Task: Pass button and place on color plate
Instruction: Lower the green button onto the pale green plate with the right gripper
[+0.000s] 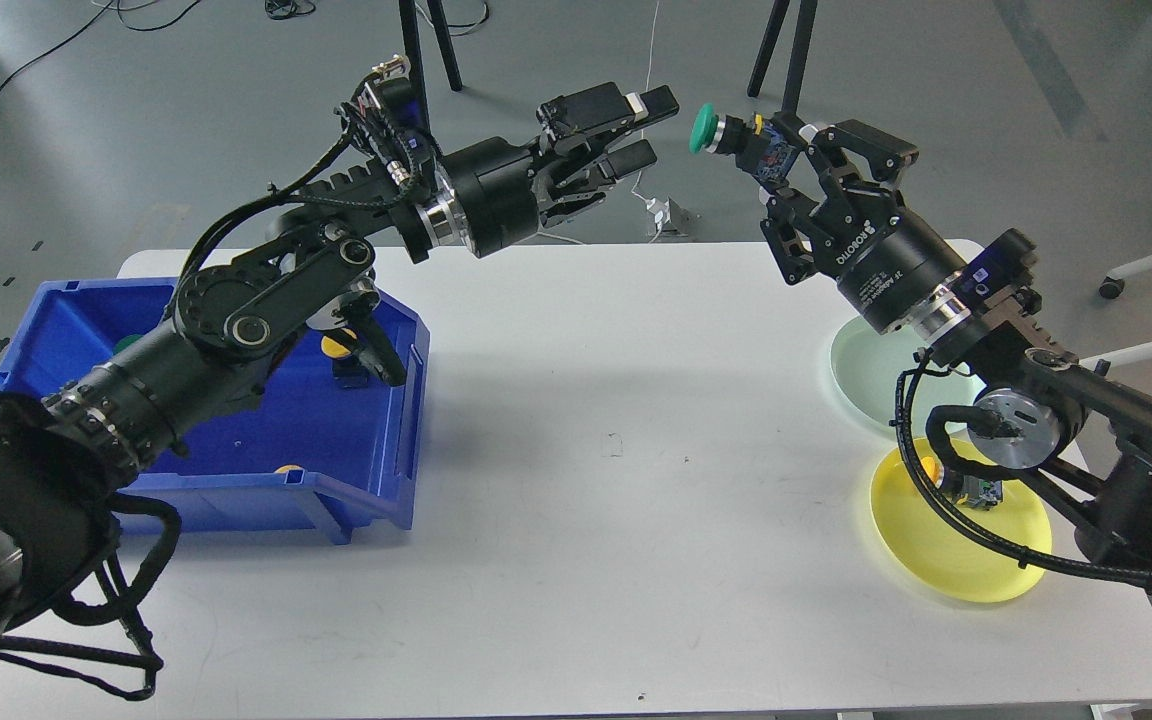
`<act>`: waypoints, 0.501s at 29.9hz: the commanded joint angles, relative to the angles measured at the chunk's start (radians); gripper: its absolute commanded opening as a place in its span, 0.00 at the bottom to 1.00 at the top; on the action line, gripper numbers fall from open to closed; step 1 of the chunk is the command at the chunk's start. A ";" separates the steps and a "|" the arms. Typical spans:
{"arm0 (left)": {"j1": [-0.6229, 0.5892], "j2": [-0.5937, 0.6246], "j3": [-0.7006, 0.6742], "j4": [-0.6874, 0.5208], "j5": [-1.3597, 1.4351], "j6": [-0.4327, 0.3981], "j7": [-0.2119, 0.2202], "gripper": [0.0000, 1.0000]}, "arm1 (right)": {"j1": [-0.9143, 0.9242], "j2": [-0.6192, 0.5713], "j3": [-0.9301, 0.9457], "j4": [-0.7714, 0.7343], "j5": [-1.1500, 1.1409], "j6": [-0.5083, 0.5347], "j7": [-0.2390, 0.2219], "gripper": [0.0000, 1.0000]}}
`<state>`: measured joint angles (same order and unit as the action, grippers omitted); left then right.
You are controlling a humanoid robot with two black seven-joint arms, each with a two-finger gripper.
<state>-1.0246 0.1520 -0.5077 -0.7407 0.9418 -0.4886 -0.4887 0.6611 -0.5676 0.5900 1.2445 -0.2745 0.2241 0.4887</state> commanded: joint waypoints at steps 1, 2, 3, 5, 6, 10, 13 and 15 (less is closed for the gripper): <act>0.000 0.000 0.000 0.000 0.000 0.000 0.000 0.76 | -0.057 -0.058 0.040 -0.014 0.003 0.014 0.000 0.24; 0.000 0.000 0.000 0.000 0.000 0.000 0.000 0.76 | -0.073 -0.070 0.053 -0.020 0.003 0.014 0.000 0.24; 0.000 0.000 0.000 0.000 0.000 0.000 0.000 0.76 | -0.096 -0.081 0.068 -0.037 0.003 0.014 0.000 0.24; 0.001 0.000 0.000 0.000 0.000 0.000 0.000 0.77 | -0.133 -0.084 0.089 -0.086 0.005 0.015 0.000 0.24; 0.001 0.000 0.000 0.000 0.000 0.000 0.000 0.77 | -0.149 -0.083 0.096 -0.120 0.005 0.015 0.000 0.24; 0.001 0.000 0.000 0.000 0.000 0.000 0.000 0.77 | -0.187 -0.069 0.099 -0.264 0.008 0.018 0.000 0.24; 0.001 0.000 0.000 0.000 0.000 0.000 0.000 0.77 | -0.199 -0.051 0.093 -0.359 0.009 0.021 0.000 0.24; 0.001 0.000 0.000 0.000 0.000 0.000 0.000 0.77 | -0.199 -0.023 0.091 -0.416 0.008 0.030 0.000 0.24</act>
<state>-1.0232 0.1518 -0.5077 -0.7410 0.9417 -0.4886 -0.4887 0.4657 -0.6228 0.6866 0.9117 -0.2654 0.2447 0.4887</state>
